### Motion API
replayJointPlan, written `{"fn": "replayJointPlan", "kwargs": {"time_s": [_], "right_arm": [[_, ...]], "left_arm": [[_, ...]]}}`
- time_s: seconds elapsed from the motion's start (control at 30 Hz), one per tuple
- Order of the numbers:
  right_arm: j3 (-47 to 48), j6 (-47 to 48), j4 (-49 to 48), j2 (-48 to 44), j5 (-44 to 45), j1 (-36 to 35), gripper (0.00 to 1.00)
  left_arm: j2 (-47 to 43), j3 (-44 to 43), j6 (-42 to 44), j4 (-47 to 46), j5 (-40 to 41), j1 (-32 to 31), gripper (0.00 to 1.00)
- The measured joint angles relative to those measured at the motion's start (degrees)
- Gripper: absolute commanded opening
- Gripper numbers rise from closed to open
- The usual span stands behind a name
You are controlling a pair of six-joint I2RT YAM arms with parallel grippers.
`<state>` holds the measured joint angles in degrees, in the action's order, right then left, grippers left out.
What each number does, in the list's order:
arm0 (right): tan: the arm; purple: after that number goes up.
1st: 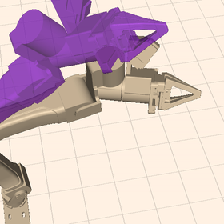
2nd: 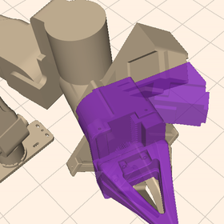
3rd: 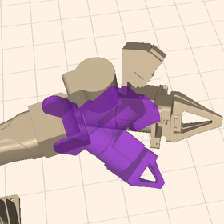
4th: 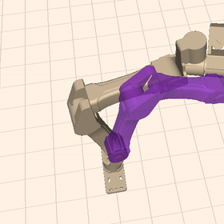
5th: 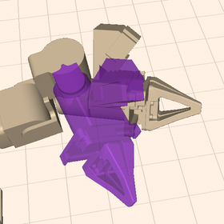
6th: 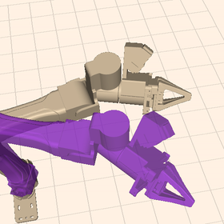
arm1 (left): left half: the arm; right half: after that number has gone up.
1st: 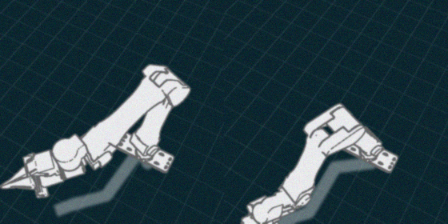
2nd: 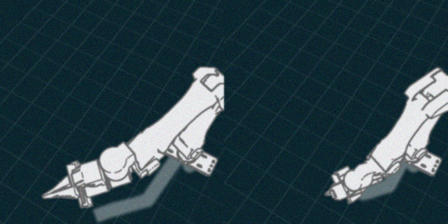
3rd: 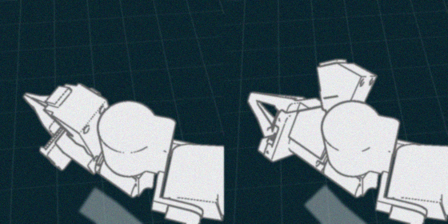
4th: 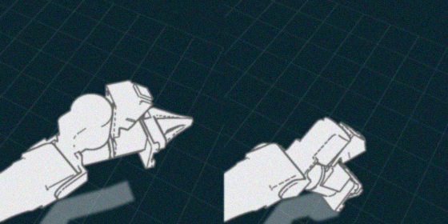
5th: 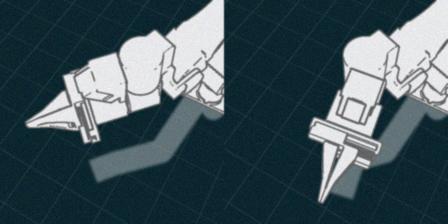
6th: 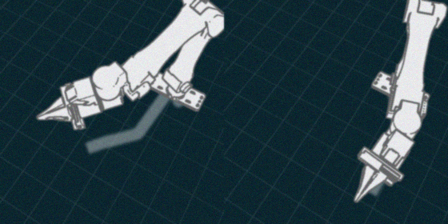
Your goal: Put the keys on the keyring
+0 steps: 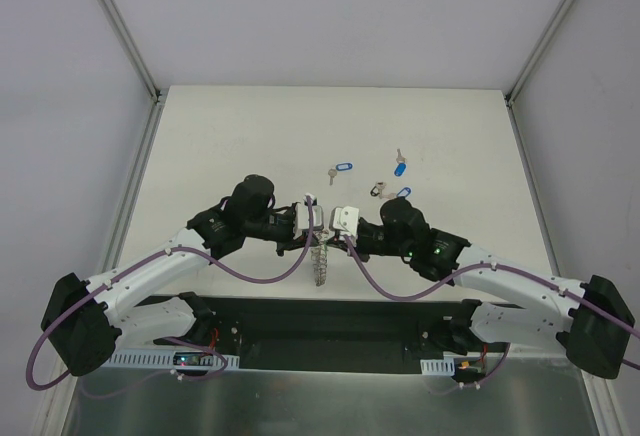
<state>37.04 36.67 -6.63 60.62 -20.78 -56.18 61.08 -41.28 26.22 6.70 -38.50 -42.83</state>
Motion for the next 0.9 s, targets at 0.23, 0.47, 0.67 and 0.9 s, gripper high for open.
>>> {"fn": "replayJointPlan", "kwargs": {"time_s": [0.23, 0.47, 0.67, 0.9], "right_arm": [[0.0, -0.09, -0.48, -0.81, 0.52, -0.02, 0.01], [0.0, -0.17, -0.46, -0.09, 0.55, -0.02, 0.01], [0.0, -0.15, -0.46, 0.52, 0.57, -0.02, 0.01], [0.0, -0.15, -0.46, 0.55, 0.59, -0.02, 0.01]], "left_arm": [[0.0, 0.0, -0.02, 0.0, 0.0, 0.0, 0.0], [0.0, 0.0, -0.02, 0.0, 0.0, 0.0, 0.0], [0.0, 0.0, -0.02, 0.02, -0.02, 0.0, 0.0], [0.0, 0.0, -0.02, 0.02, -0.04, 0.0, 0.0]]}}
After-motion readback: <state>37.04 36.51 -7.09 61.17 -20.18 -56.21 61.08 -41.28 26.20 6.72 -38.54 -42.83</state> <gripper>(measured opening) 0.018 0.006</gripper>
